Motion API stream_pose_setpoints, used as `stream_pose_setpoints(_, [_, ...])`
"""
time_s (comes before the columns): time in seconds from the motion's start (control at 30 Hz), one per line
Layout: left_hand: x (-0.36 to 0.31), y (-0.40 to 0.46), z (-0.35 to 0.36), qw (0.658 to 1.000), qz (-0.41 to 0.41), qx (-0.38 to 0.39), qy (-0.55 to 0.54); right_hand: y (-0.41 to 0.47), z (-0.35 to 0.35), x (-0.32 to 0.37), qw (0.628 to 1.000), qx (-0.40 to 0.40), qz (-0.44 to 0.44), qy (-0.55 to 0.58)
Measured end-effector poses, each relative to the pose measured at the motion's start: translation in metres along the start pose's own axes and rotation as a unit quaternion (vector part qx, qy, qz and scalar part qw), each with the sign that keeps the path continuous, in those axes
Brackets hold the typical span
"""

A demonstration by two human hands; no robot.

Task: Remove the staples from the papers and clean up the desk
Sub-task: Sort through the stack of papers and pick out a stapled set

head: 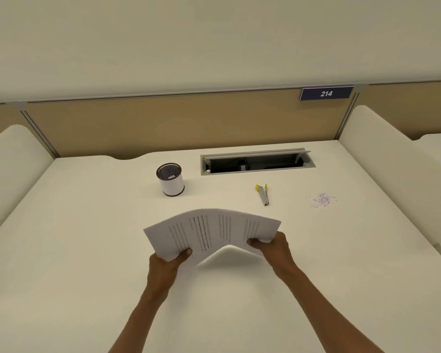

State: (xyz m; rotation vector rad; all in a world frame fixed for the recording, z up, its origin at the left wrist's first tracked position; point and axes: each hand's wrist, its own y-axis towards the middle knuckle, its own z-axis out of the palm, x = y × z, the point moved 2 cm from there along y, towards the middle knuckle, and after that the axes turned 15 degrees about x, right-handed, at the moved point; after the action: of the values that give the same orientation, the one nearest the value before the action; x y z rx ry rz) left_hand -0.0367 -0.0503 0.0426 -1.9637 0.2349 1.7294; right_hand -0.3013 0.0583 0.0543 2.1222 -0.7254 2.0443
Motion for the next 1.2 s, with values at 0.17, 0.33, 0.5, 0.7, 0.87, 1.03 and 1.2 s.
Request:
stream_pose_setpoints(0.17, [-0.001, 0.003, -0.002, 0.999, -0.006, 0.031, 0.037, 0.013, -0.008, -0.006, 0.999, 0.025, 0.029, -0.013])
stream_pose_setpoints(0.33, [0.011, 0.008, 0.002, 0.999, -0.037, 0.031, -0.014, 0.021, -0.012, -0.002, 0.997, -0.025, 0.036, -0.056])
stream_pose_setpoints(0.5, [0.001, 0.006, 0.029, 0.984, -0.041, 0.010, -0.174, 0.017, -0.001, 0.011, 0.987, -0.141, 0.070, -0.022])
stream_pose_setpoints(0.7, [-0.011, 0.002, 0.067, 0.949, -0.075, 0.012, -0.307, 0.002, 0.047, 0.027, 0.956, -0.051, 0.016, 0.289])
stream_pose_setpoints(0.87, [-0.022, -0.007, 0.085, 0.923, -0.067, 0.051, -0.376, -0.003, 0.060, 0.050, 0.969, -0.088, -0.040, 0.229])
stream_pose_setpoints(1.03, [-0.029, -0.013, 0.075, 0.906, -0.070, 0.092, -0.407, -0.009, 0.050, 0.068, 0.981, -0.073, -0.063, 0.170])
stream_pose_setpoints(1.2, [-0.036, 0.003, 0.017, 0.941, -0.079, 0.046, -0.325, -0.020, 0.036, 0.078, 0.991, -0.019, -0.086, 0.104])
